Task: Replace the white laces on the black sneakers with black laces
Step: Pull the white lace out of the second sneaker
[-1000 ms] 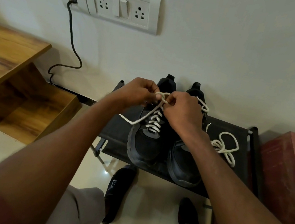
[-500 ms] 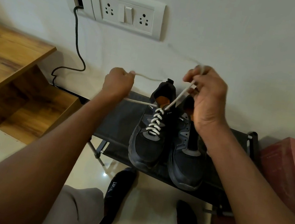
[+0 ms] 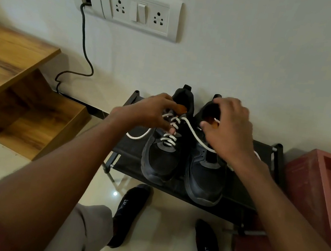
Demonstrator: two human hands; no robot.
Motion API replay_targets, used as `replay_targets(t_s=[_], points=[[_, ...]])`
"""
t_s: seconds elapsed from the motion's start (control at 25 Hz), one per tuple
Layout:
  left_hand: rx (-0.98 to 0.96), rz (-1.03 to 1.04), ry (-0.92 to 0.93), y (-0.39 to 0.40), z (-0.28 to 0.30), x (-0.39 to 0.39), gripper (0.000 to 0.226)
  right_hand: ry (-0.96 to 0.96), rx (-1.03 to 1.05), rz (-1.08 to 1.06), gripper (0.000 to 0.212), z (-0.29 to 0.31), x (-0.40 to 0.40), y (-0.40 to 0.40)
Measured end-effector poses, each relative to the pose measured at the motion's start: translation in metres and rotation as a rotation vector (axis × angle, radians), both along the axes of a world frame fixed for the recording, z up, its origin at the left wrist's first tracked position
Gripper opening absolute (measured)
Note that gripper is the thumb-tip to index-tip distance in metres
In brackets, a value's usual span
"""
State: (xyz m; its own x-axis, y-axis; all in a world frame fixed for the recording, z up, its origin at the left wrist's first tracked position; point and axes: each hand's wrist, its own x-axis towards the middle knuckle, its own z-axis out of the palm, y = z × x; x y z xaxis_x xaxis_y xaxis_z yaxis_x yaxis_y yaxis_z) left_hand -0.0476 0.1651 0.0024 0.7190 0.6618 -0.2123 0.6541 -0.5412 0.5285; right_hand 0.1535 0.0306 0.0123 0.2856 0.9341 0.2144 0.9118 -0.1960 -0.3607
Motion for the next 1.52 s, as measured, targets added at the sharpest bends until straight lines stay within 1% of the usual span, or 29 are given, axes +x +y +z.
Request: replay_targets(t_s=[0.04,0.08,0.12,0.2,0.28,0.36,0.52,0.64,0.72,0.84,1.0,1.12,1.16,1.2,1.32,1.36,1.44,1.52], points=[[-0.003,-0.017,0.006,-0.002,-0.003,0.003,0.070,-0.003,-0.022,0.115,0.079,-0.001,-0.009,0.002],[0.000,-0.021,0.002,-0.003,-0.006,0.005,0.073,-0.008,-0.086,0.187,0.087,-0.006,-0.017,0.006],[0.011,-0.017,-0.006,-0.002,-0.009,0.006,0.072,-0.008,-0.161,0.228,0.095,-0.011,-0.025,0.009],[0.047,0.007,-0.005,0.003,-0.013,0.008,0.064,0.002,-0.265,0.267,0.109,-0.024,-0.033,0.018],[0.061,0.029,0.021,0.007,-0.015,0.008,0.060,-0.034,-0.302,0.271,0.118,-0.032,-0.034,0.024],[0.053,0.049,0.032,0.008,-0.015,0.007,0.056,-0.076,-0.308,0.240,0.119,-0.032,-0.031,0.028],[0.016,0.112,0.001,0.006,-0.011,0.001,0.047,-0.113,-0.266,0.172,0.110,-0.032,-0.032,0.026],[0.042,0.130,-0.070,0.002,-0.015,0.010,0.031,-0.102,-0.255,0.175,0.110,-0.032,-0.032,0.024],[-0.018,0.141,-0.162,-0.003,-0.017,0.019,0.024,-0.085,-0.266,0.181,0.114,-0.030,-0.029,0.024],[-0.085,0.249,-0.273,-0.005,-0.020,0.025,0.020,-0.073,-0.272,0.191,0.116,-0.032,-0.027,0.025],[-0.400,0.454,-0.530,-0.007,-0.019,0.020,0.012,-0.021,-0.264,0.201,0.114,-0.029,-0.031,0.024],[-0.544,0.598,-0.638,-0.004,-0.019,0.011,0.012,-0.024,-0.278,0.209,0.113,-0.028,-0.031,0.025],[-0.522,0.601,-0.622,-0.002,-0.020,0.009,0.012,-0.027,-0.280,0.211,0.113,-0.028,-0.030,0.024],[-0.431,0.561,-0.567,-0.002,-0.019,0.008,0.012,-0.027,-0.279,0.213,0.113,-0.029,-0.029,0.024],[0.020,0.366,-0.333,-0.004,-0.013,0.016,0.022,-0.005,-0.280,0.214,0.119,-0.032,-0.028,0.025],[0.100,0.323,-0.273,-0.004,-0.012,0.021,0.024,0.001,-0.277,0.214,0.120,-0.033,-0.028,0.025],[0.153,0.300,-0.204,-0.006,-0.013,0.029,0.023,0.005,-0.271,0.212,0.120,-0.034,-0.027,0.025],[0.168,0.348,-0.183,-0.005,-0.016,0.030,0.017,0.013,-0.270,0.210,0.119,-0.035,-0.026,0.025]])
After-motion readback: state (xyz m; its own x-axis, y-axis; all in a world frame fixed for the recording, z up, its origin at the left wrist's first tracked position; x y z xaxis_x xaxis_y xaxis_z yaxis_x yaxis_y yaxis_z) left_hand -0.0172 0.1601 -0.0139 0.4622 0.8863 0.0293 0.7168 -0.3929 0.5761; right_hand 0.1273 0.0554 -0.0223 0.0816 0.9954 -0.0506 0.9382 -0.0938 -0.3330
